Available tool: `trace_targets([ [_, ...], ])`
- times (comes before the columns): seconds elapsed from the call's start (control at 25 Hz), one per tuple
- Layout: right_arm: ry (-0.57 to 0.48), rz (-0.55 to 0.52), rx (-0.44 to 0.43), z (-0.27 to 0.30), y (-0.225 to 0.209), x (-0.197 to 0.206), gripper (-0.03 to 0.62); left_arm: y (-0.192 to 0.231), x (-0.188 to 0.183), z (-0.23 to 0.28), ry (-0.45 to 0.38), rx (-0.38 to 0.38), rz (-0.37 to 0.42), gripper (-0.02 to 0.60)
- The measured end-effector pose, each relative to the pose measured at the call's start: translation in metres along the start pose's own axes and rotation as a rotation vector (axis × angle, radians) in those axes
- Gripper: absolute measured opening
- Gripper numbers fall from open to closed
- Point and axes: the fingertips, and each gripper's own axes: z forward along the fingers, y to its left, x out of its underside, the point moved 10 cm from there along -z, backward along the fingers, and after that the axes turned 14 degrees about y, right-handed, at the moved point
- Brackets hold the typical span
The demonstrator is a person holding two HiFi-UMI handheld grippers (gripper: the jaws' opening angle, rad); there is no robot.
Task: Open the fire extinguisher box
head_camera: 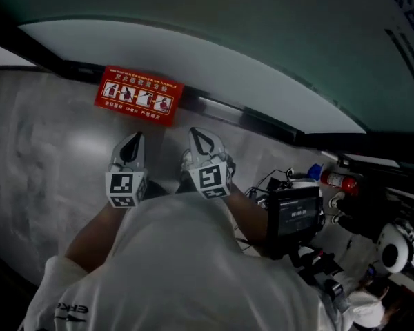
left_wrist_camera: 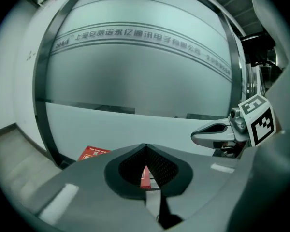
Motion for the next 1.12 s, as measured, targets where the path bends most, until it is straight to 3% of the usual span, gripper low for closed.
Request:
trace_targets([
  [0.16, 0.06, -0.14, -0.117, 0.035, -0.004, 0.007, 0.014, -0.007, 0.021, -0.001, 0.015, -0.135, -0.128, 0.002],
  [0.32, 0.122, -0.275, -0.172, 0.076, 0.011, 0.011, 0.014, 0.0, 0.044, -0.01, 0.017, -0.222, -0.226, 0.002],
  [0.56, 0.19, -0.502, -0.208, 0.124, 0.049, 0.028, 0.014, 0.0, 0.095, -0.014, 0.052, -0.285, -0.321, 0.002],
  [0.72, 0.223, -0.585, -0.199, 0.149, 0.058, 0.046, 0.017, -0.013, 0.127, -0.002, 0.089, -0.285, -0.375, 0.002],
  [1.12, 0.236, -0.847, -0.116, 0.201, 0.077, 0.102, 0.211, -0.02, 0.196, 0.051, 0.144, -0.299, -0.446, 0.002],
])
